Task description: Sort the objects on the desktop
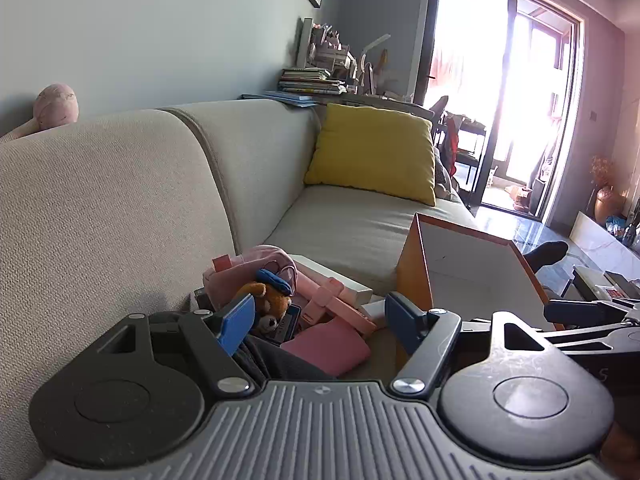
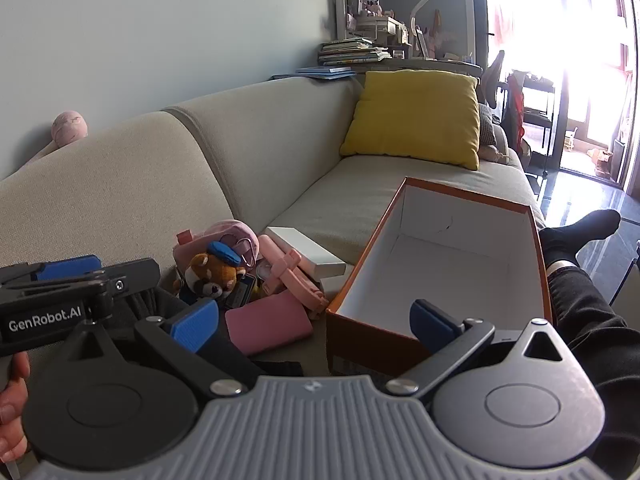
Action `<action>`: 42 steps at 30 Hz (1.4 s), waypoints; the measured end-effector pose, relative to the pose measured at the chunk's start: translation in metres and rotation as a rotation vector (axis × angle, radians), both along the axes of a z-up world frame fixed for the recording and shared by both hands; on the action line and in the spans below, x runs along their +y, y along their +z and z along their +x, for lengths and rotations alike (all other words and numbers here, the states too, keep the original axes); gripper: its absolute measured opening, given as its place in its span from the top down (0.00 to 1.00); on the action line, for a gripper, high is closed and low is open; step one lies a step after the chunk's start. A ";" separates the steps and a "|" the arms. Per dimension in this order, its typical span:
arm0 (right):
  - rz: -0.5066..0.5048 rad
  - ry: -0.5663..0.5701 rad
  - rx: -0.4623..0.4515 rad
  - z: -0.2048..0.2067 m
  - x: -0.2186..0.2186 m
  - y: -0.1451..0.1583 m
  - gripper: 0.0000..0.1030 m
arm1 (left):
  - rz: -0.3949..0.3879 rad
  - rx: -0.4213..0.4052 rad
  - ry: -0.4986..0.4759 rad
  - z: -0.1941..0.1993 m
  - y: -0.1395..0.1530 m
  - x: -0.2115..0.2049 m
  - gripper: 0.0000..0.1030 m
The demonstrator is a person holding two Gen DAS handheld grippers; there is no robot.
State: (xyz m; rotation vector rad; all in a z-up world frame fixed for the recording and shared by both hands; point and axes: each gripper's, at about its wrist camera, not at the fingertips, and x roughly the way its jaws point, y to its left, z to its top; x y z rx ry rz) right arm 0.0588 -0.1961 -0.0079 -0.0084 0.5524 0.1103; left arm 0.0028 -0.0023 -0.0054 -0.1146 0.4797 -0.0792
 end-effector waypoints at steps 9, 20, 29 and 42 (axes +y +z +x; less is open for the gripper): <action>0.002 0.005 0.000 0.000 0.001 -0.003 0.01 | -0.004 0.002 0.003 0.001 0.000 0.001 0.18; 0.008 0.007 0.008 -0.001 -0.001 -0.003 0.01 | -0.001 0.009 0.006 0.001 -0.001 0.000 0.18; 0.017 0.021 0.019 0.002 -0.003 -0.004 0.01 | -0.003 0.017 0.004 0.002 -0.002 0.001 0.18; -0.014 0.142 0.080 0.050 0.009 -0.015 0.17 | 0.043 0.111 0.019 0.035 -0.016 0.015 0.23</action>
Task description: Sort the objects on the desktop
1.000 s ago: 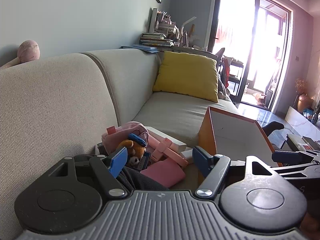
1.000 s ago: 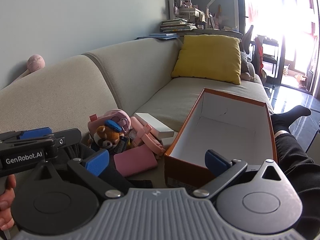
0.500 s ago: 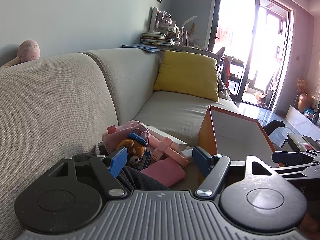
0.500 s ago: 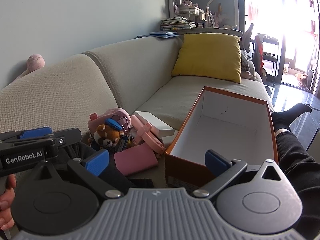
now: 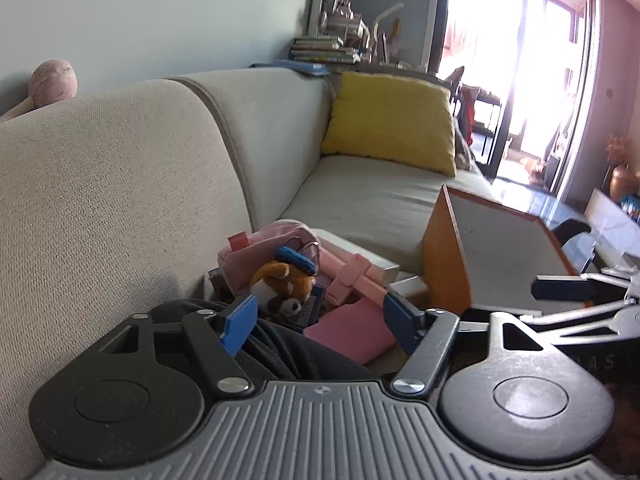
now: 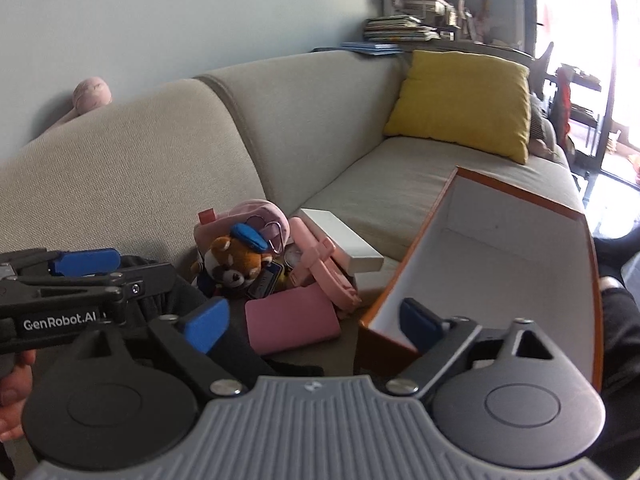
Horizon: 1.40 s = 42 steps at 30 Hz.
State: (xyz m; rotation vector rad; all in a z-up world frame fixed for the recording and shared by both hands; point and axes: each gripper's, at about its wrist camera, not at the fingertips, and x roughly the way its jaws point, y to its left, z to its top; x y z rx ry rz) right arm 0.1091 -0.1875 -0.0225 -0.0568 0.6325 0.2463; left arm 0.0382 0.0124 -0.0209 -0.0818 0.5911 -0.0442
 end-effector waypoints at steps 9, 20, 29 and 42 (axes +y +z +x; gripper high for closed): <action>0.073 0.051 0.107 0.060 0.025 -0.014 0.39 | 0.110 0.090 -0.040 0.042 -0.012 0.020 0.50; 0.140 0.080 0.221 0.116 0.067 -0.042 0.44 | 0.224 0.201 -0.084 0.088 -0.029 0.039 0.66; 0.235 0.026 0.354 0.156 0.103 -0.068 0.41 | 0.268 0.243 -0.022 0.110 -0.031 0.073 0.69; 0.217 -0.105 0.376 0.188 0.121 -0.092 0.45 | 0.260 0.261 -0.041 0.127 -0.037 0.092 0.69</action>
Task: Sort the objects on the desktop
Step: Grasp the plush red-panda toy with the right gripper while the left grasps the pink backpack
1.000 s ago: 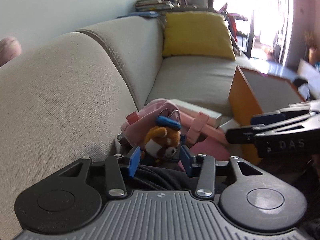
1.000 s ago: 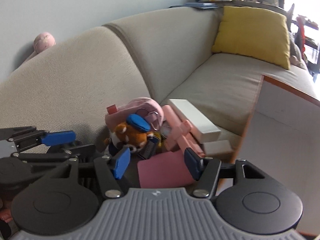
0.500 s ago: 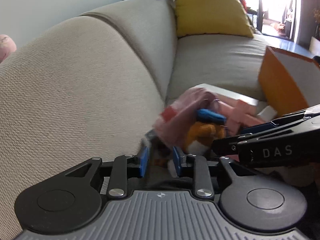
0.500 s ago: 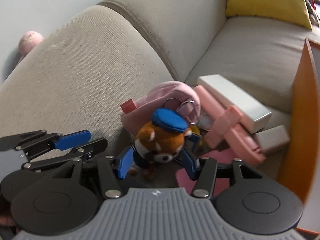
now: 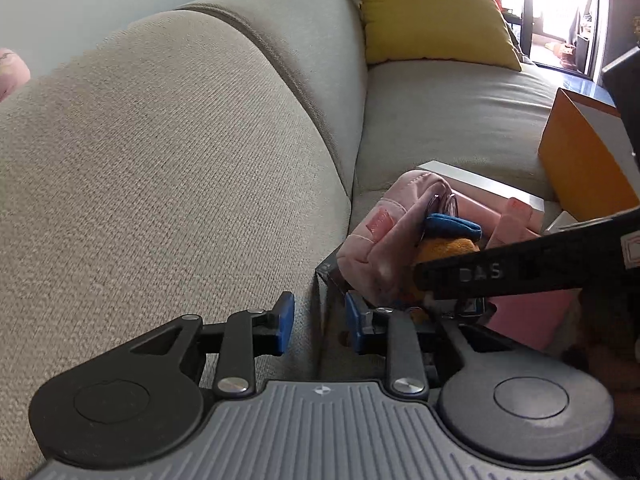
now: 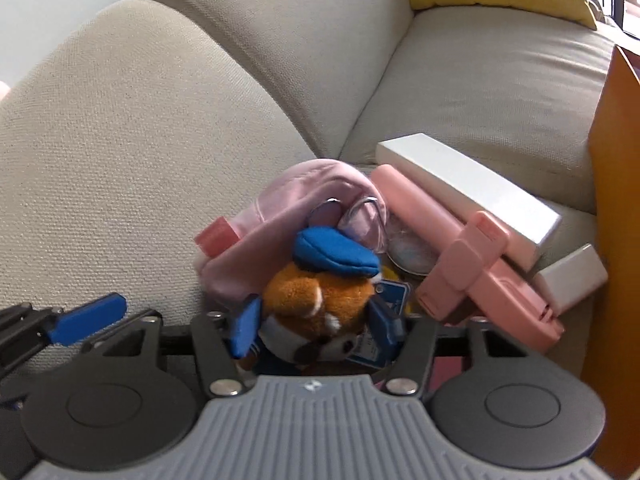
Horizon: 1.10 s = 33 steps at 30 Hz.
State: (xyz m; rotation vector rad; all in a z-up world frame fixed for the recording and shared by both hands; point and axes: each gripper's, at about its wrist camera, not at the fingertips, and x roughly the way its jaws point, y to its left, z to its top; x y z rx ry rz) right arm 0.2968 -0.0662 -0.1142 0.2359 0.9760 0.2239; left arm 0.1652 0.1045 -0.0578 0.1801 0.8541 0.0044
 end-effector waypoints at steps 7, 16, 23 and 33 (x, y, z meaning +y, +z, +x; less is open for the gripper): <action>0.039 -0.006 -0.034 -0.005 -0.032 0.027 0.51 | -0.007 -0.012 -0.101 0.012 0.006 -0.006 0.42; -0.015 0.018 -0.073 0.011 -0.053 0.054 0.50 | -0.103 0.039 -0.185 0.057 0.014 -0.011 0.42; 0.016 0.014 -0.007 0.029 -0.054 0.032 0.47 | -0.224 0.176 -0.163 0.107 -0.011 -0.008 0.48; -0.003 0.018 -0.050 0.025 -0.046 0.024 0.42 | -0.241 0.190 -0.094 0.086 -0.021 -0.010 0.63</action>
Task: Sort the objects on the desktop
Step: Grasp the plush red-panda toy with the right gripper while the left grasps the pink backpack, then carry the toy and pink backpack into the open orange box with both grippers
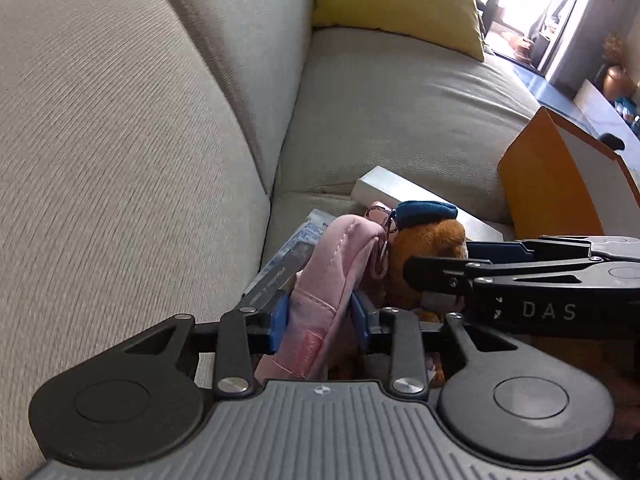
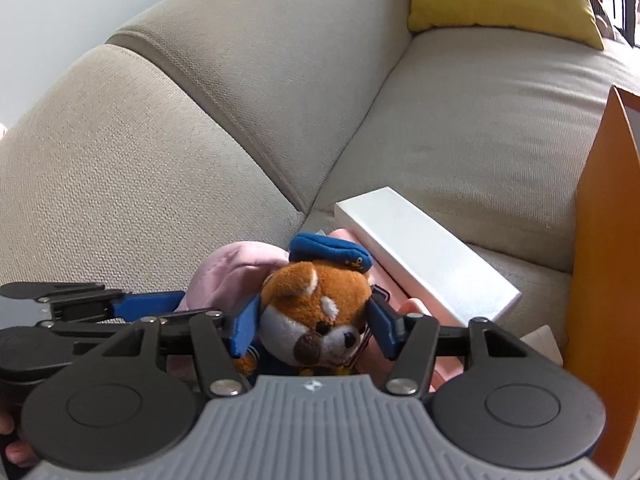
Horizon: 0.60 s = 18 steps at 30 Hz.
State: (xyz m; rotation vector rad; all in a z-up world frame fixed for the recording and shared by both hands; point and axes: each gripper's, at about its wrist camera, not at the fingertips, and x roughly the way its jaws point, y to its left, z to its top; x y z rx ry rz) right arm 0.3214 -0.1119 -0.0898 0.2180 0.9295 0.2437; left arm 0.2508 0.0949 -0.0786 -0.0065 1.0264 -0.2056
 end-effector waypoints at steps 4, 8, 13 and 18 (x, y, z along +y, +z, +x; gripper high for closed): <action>-0.007 0.007 -0.026 -0.007 0.000 0.005 0.49 | 0.022 -0.015 -0.011 -0.014 0.003 -0.007 0.66; 0.010 0.022 -0.069 -0.024 -0.004 0.020 0.50 | 0.038 -0.069 0.029 -0.034 0.006 -0.013 0.73; 0.026 0.044 -0.127 -0.049 -0.012 0.045 0.50 | 0.009 -0.137 0.091 -0.062 0.021 -0.014 0.74; 0.078 0.081 -0.212 -0.080 -0.030 0.076 0.50 | -0.026 -0.220 0.153 -0.075 0.048 -0.007 0.74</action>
